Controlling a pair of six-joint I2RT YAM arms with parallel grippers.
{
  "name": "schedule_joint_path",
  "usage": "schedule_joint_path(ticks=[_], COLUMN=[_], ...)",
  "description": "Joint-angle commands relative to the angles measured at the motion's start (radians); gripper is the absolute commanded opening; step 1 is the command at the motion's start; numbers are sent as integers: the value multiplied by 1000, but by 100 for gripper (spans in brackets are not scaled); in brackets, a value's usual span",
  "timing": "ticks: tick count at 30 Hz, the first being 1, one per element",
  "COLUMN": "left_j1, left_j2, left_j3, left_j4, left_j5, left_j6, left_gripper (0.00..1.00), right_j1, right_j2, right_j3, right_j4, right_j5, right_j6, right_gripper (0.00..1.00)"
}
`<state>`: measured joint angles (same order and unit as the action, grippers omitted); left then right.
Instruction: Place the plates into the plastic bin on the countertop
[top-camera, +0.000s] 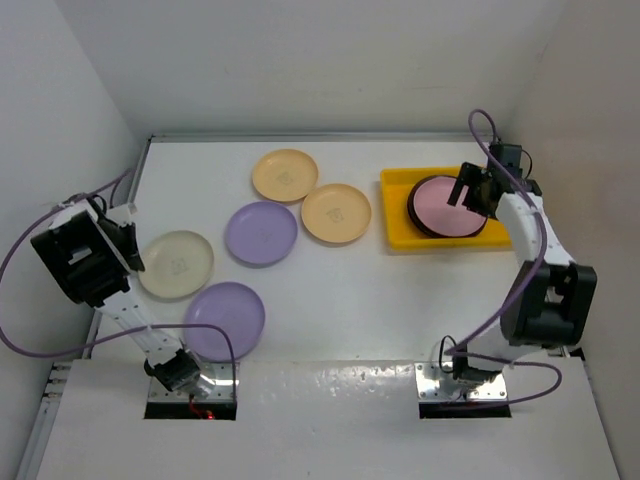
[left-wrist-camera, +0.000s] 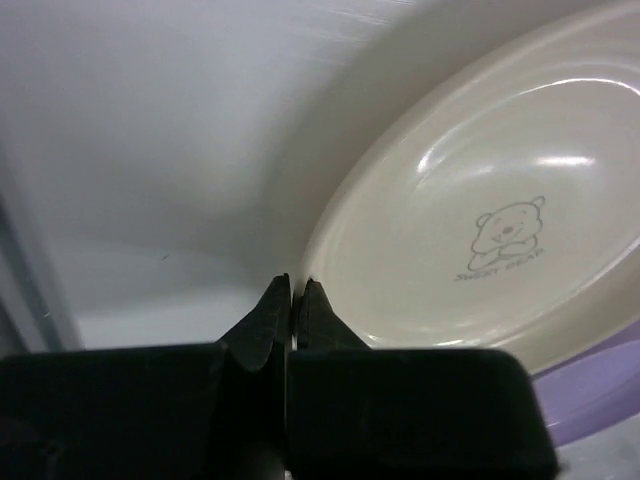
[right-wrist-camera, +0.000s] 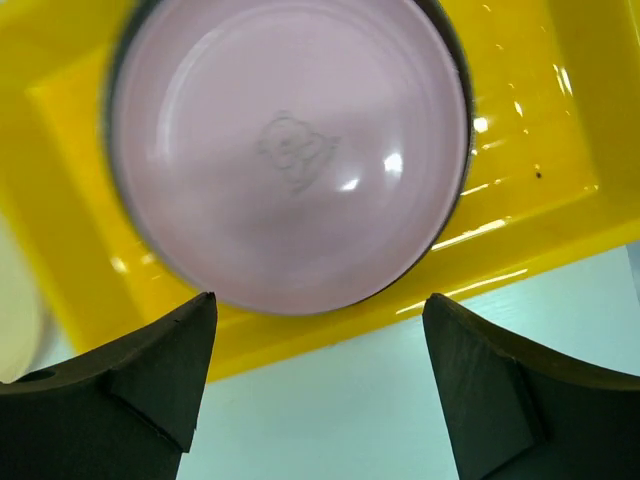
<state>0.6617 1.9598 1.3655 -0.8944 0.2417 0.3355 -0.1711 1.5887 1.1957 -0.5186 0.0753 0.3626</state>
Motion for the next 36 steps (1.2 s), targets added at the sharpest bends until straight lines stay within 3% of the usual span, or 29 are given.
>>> schedule_joint_path(ticks=[1,4,7,8,10,11,12,14,15,18,21,25,29,33,36], left_j1=[50,23,-101,-181,-282,-336,-450,-558,-652,-784,-865,-938,-984,-984,-984], left_j2=[-57,-192,-277,-277,-289,-289,-289,-279,-279,-251,-239,-239,-239,-239,-239], left_j3=[136,231,369,441,509,533,558,544,534,523,550,550,540,518,509], left_j4=[-44,-54,-54,-54,-54,-54,-54,-54,-54,-66,-75,-75,-75,-75,-75], left_j5=[59,136,234,295,309,309,300,280,271,239,228,238,238,248,261], left_j6=[20,20,-53,-75,-113,-124,-134,-144,-144,-125,-115,-106,-105,-105,-105], left_gripper=[0,0,0,0,0,0,0,0,0,0,0,0,0,0,0], right_j1=[64,145,290,414,490,589,614,679,694,703,705,706,708,700,688], right_j2=[-155,-214,-214,-205,-164,-130,-101,-35,-21,30,42,11,-19,-3,25], right_j3=[-39,-41,-24,-10,81,111,169,293,320,404,389,271,145,111,125], right_j4=[25,16,105,120,159,170,176,178,161,103,68,95,195,212,195], right_j5=[8,-149,-262,-272,-281,-263,-252,-188,-168,-80,-26,-3,-168,-132,-124], right_j6=[-34,1,30,56,59,70,70,78,76,64,49,22,4,4,6], right_gripper=[83,82,75,71,71,73,80,83,83,82,75,60,56,54,29])
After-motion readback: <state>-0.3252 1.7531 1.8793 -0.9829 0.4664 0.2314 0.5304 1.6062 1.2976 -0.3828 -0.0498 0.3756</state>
